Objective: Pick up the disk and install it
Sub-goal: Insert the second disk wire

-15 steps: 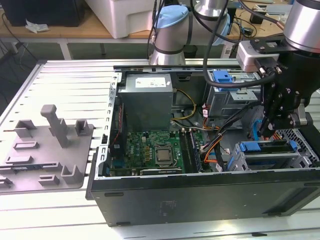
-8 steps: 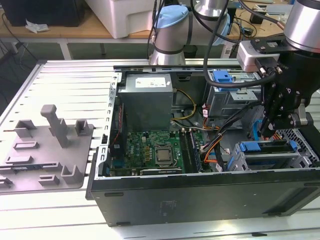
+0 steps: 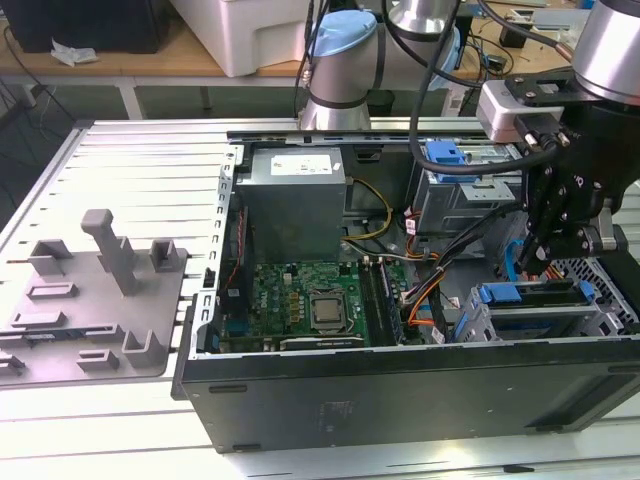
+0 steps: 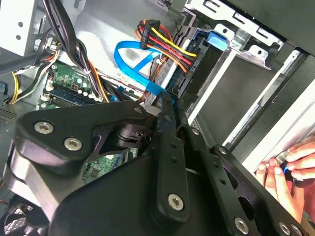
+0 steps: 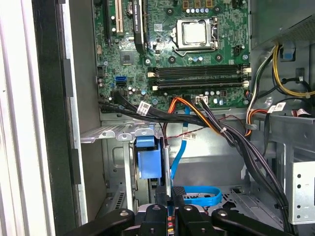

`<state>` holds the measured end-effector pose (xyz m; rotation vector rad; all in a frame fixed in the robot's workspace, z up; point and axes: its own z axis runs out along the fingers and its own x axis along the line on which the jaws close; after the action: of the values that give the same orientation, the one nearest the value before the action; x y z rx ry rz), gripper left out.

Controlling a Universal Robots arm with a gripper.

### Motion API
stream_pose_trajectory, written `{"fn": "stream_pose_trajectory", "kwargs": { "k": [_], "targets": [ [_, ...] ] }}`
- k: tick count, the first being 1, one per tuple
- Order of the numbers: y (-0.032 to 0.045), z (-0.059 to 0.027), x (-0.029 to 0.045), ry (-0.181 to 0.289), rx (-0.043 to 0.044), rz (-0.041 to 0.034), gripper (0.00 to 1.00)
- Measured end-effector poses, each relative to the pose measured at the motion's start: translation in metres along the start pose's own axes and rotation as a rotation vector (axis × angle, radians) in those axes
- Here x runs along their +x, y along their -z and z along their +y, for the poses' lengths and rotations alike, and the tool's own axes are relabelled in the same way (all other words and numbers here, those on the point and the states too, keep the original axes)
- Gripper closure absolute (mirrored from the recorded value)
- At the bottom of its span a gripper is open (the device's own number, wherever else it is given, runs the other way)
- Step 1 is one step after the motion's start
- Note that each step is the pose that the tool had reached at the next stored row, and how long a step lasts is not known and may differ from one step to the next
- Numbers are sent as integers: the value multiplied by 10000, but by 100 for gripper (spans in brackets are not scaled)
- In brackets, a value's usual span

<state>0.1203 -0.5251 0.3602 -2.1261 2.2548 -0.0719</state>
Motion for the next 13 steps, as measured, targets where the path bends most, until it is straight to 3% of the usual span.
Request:
{"fn": "stream_pose_trajectory", "kwargs": {
  "k": [3, 8, 13],
  "targets": [
    [-7, -57, -4, 65, -53, -1, 84],
    [-13, -73, -1, 133, -83, -21, 84],
    [-20, -76, 30, 160, -97, -139, 84]
  ]
}}
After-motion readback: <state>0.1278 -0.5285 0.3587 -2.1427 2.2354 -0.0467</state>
